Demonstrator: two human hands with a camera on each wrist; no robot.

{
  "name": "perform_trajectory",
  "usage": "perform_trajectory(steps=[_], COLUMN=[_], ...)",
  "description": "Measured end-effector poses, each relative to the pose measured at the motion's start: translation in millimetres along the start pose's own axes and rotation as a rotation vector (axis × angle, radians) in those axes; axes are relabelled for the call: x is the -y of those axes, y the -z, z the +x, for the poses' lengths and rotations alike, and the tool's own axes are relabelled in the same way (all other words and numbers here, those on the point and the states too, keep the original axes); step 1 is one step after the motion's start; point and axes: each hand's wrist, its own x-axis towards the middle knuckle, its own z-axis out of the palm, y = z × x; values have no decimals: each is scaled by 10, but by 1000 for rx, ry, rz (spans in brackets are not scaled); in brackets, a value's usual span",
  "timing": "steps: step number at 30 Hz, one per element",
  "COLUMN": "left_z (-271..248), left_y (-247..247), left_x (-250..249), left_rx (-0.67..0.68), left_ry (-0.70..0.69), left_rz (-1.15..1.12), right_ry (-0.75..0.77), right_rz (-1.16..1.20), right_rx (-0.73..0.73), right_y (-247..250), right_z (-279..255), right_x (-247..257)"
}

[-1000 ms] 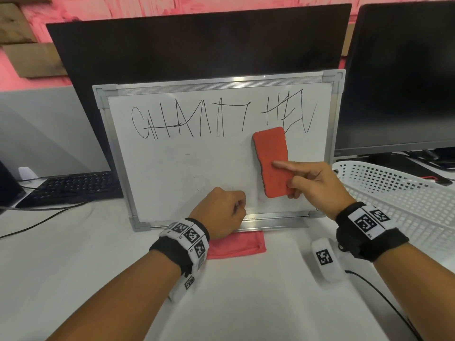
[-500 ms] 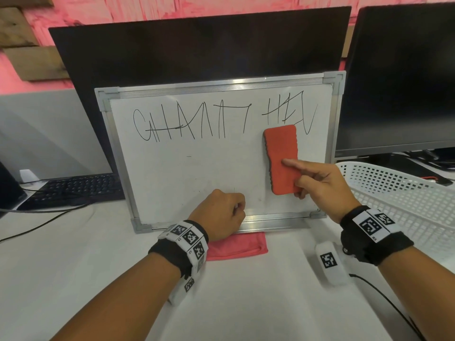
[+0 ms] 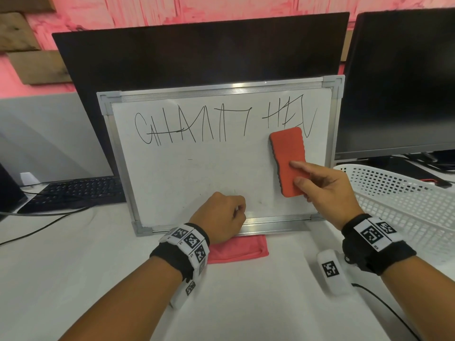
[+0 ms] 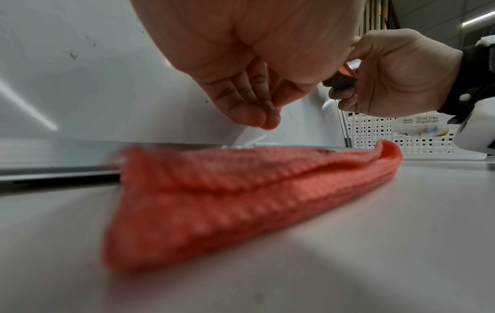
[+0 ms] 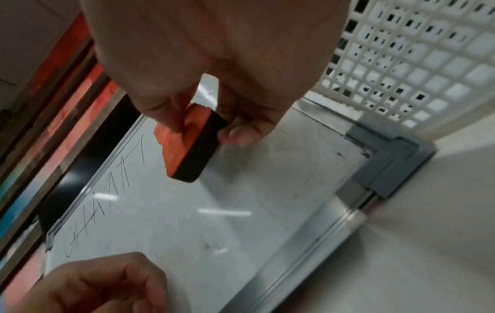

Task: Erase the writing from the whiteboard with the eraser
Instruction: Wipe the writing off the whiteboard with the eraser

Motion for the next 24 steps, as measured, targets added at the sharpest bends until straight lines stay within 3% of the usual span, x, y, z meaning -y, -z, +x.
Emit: perform_trajectory(steps=[3,5,8,14,19,24], left_z=[-2,-2,-4,1,-8,-4], left_y=[2,6,7,2,9,3], left_x=[-3,-2,-3,2,-3,4], left_rx=[3,7,12,12,13,14], left_ry=[-1,-1,-2,1,1,0], left_rz=[9,13,14,6,11,4], right_ry=[61,118,123,92,94,2], right_rz=[-53,-244,-508,-808,-766,-792], right_rx=[-38,-41,-32,-39,-163,-133], right_y=[-25,-50,-75,-128,-98,-83], right_z=[-10,7,42,8,49,15], right_x=[17,41,74,87,147,161])
